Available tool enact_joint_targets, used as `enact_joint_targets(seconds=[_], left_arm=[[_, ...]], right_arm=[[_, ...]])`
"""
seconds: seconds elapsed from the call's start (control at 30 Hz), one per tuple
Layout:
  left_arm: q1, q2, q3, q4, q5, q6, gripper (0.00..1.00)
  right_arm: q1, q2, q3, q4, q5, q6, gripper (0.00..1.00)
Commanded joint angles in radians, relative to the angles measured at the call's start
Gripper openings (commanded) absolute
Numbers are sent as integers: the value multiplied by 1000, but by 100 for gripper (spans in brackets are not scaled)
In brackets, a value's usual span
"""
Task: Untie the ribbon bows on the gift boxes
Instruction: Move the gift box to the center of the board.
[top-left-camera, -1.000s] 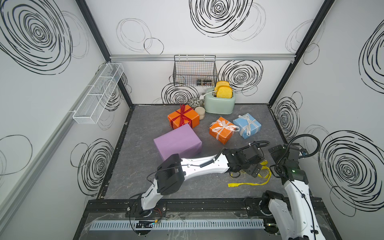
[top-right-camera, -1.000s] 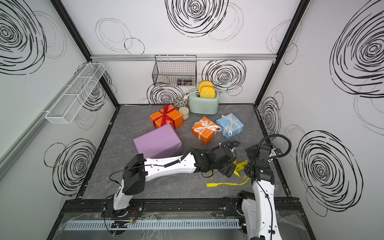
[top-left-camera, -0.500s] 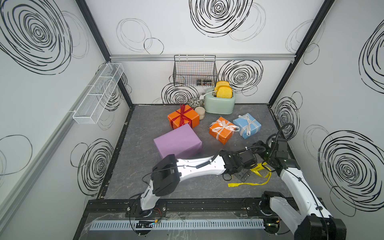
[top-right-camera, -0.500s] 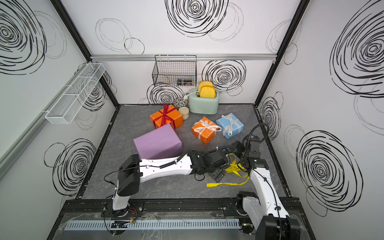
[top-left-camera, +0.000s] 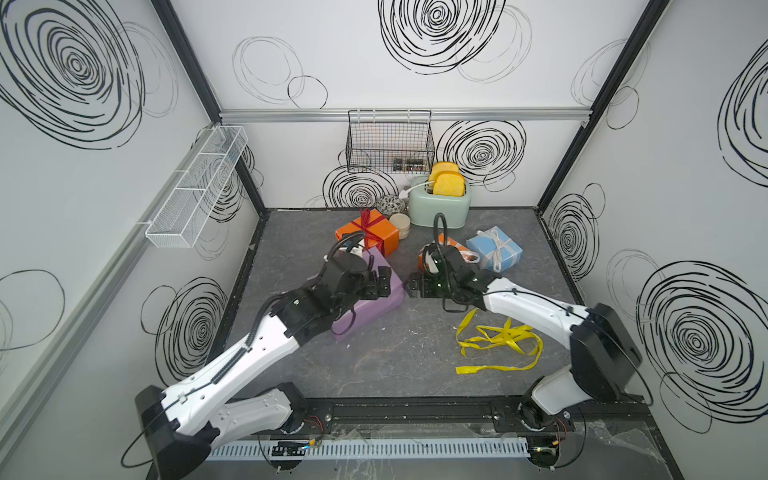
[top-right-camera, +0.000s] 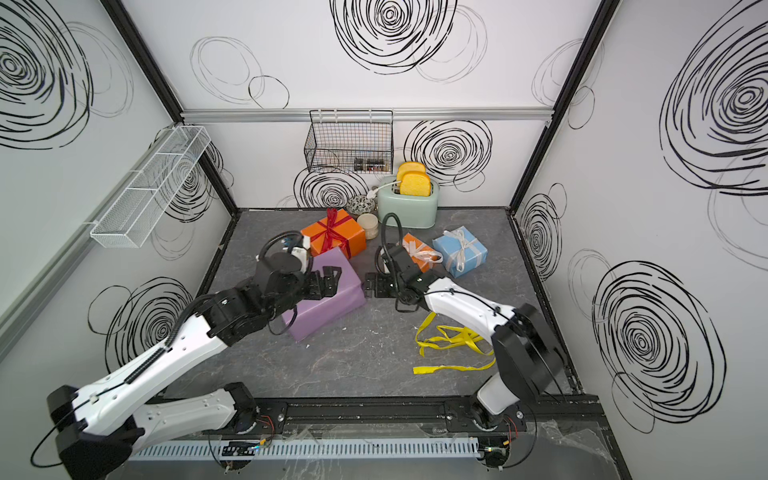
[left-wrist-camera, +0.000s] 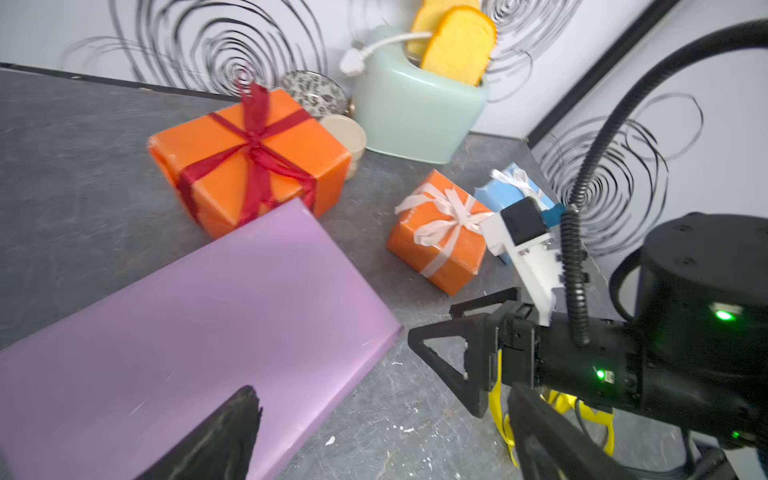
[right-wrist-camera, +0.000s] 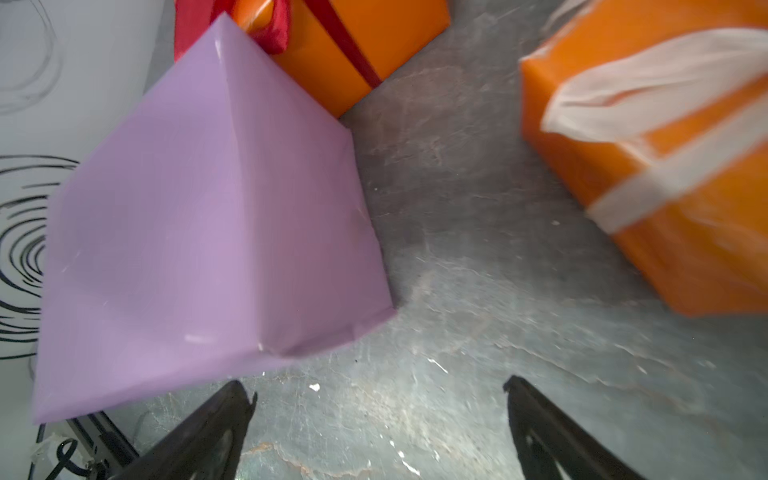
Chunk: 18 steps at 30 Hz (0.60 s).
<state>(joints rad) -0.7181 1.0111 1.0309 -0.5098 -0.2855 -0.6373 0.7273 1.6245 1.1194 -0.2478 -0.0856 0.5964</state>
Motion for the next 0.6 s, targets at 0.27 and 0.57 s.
enact_joint_targets(seconds=[0.27, 0.57], left_arm=[[188, -316, -145, -200, -132, -143, 96], [305, -418, -239, -254, -149, -192, 96]], right_arm=[[164, 413, 429, -107, -11, -53, 100], [199, 735, 883, -180, -110, -96, 99]])
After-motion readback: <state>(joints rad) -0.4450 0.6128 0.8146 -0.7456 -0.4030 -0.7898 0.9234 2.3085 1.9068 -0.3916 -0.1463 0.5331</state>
